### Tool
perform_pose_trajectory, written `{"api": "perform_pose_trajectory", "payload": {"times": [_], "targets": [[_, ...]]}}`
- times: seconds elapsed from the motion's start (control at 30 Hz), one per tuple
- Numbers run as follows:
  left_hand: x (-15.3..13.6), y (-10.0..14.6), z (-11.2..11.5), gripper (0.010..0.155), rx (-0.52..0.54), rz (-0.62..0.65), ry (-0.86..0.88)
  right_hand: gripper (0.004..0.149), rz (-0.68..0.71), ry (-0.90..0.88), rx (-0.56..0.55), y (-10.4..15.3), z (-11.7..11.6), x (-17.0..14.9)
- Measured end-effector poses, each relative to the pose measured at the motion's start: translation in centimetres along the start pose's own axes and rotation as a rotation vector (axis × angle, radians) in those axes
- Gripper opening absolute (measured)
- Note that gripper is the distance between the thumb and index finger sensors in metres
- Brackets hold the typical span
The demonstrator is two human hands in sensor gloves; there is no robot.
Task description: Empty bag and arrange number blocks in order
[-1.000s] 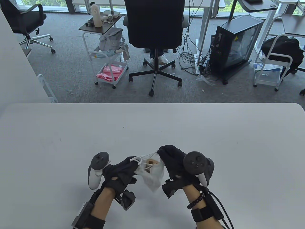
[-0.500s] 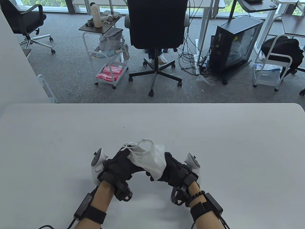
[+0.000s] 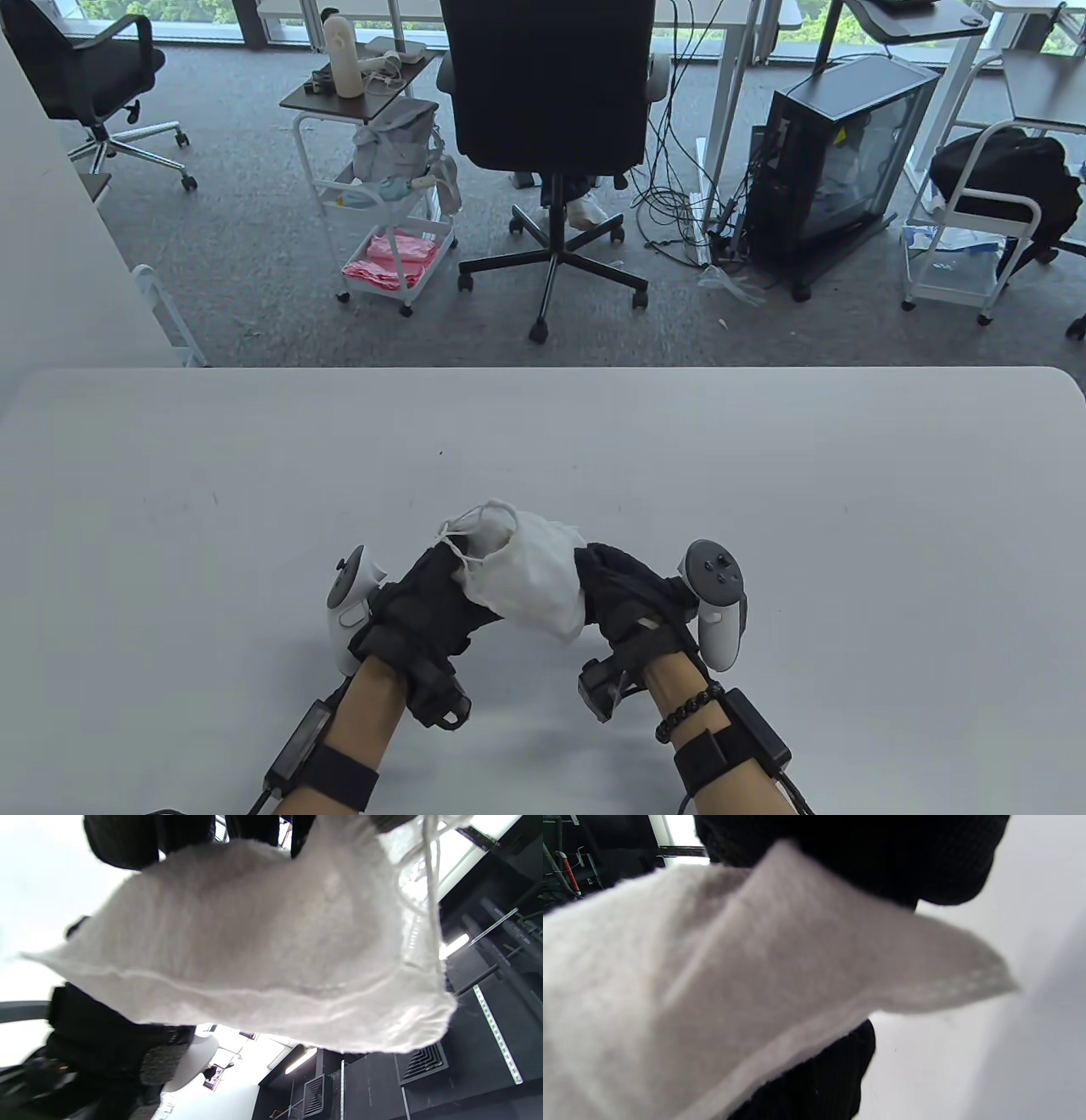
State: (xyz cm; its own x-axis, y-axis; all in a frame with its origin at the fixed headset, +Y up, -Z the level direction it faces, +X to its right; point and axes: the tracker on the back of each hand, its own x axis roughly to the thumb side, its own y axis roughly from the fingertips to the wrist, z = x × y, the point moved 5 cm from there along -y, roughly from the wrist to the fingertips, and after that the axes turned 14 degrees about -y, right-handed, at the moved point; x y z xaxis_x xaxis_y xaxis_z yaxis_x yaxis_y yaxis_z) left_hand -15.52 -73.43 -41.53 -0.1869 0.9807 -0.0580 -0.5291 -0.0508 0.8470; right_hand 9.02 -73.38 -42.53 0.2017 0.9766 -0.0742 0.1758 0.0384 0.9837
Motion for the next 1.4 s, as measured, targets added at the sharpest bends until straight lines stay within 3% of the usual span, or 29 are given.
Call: {"api": "perform_pose_trajectory", "payload": {"times": [0.07, 0.2, 0.27, 0.43, 0.6, 0.7, 0.77, 0.83, 0.93, 1.0, 1.07, 1.1, 1.2, 1.23, 1.33, 1.4], "targets": [[0.0, 0.2, -0.7, 0.047, 0.011, -0.042, -0.129, 0.037, 0.045, 0.076, -0.025, 0.1, 0.8, 1.1], [-0.9, 0.4, -2.6, 0.047, 0.106, -0.162, -0.599, 0.037, 0.147, 0.264, -0.023, 0.4, 2.2, 3.4], [-1.6, 0.1, -2.6, 0.047, 0.087, -0.203, -0.724, 0.036, 0.194, 0.396, -0.033, 0.7, 2.2, 4.4], [-3.4, -0.8, -1.9, 0.052, -0.019, -0.290, -0.928, 0.036, 0.349, 0.818, -0.024, 1.6, 0.4, 6.1], [-3.4, -1.0, -2.3, 0.057, -0.068, -0.383, -1.231, 0.035, 0.545, 1.155, 0.003, 3.2, -3.8, 6.8], [-2.6, -0.9, -1.8, 0.069, -0.087, -0.272, -1.210, 0.035, 0.695, 1.315, 0.022, 4.4, -7.3, 6.7], [-2.1, -1.1, -0.3, 0.080, -0.144, -0.173, -1.069, 0.035, 0.803, 1.413, 0.052, 5.5, -10.2, 6.4], [-1.4, -1.3, 0.9, 0.080, -0.149, -0.100, -0.978, 0.035, 0.866, 1.472, 0.068, 6.2, -12.3, 6.2], [-0.2, -1.2, 0.7, 0.051, -0.008, -0.045, -1.054, 0.036, 0.817, 1.495, 0.100, 6.4, -13.3, 6.4], [0.2, -0.9, 0.3, 0.043, 0.056, -0.022, -1.069, 0.045, 0.733, 1.373, 0.076, 5.9, -12.1, 7.1], [0.2, -0.7, -0.2, 0.042, 0.083, -0.022, -1.029, 0.076, 0.507, 1.320, 0.114, 4.5, -10.1, 7.4], [0.2, -0.7, -0.3, 0.042, 0.073, -0.021, -1.002, 0.084, 0.421, 1.292, 0.134, 4.0, -9.3, 7.3], [0.4, -0.6, -0.6, 0.042, 0.100, -0.013, -0.948, 0.096, 0.124, 1.117, 0.249, 2.4, -6.5, 5.5], [0.5, -0.6, -0.6, 0.042, 0.099, -0.014, -0.949, 0.090, 0.088, 1.084, 0.254, 2.2, -6.1, 4.9], [0.5, -0.5, -0.9, 0.042, 0.119, -0.013, -0.966, 0.042, 0.206, 1.113, 0.163, 1.8, -5.8, 4.9], [0.8, -0.3, -1.1, 0.042, 0.128, -0.010, -0.975, 0.038, 0.339, 1.166, 0.070, 2.5, -6.3, 6.2]]}}
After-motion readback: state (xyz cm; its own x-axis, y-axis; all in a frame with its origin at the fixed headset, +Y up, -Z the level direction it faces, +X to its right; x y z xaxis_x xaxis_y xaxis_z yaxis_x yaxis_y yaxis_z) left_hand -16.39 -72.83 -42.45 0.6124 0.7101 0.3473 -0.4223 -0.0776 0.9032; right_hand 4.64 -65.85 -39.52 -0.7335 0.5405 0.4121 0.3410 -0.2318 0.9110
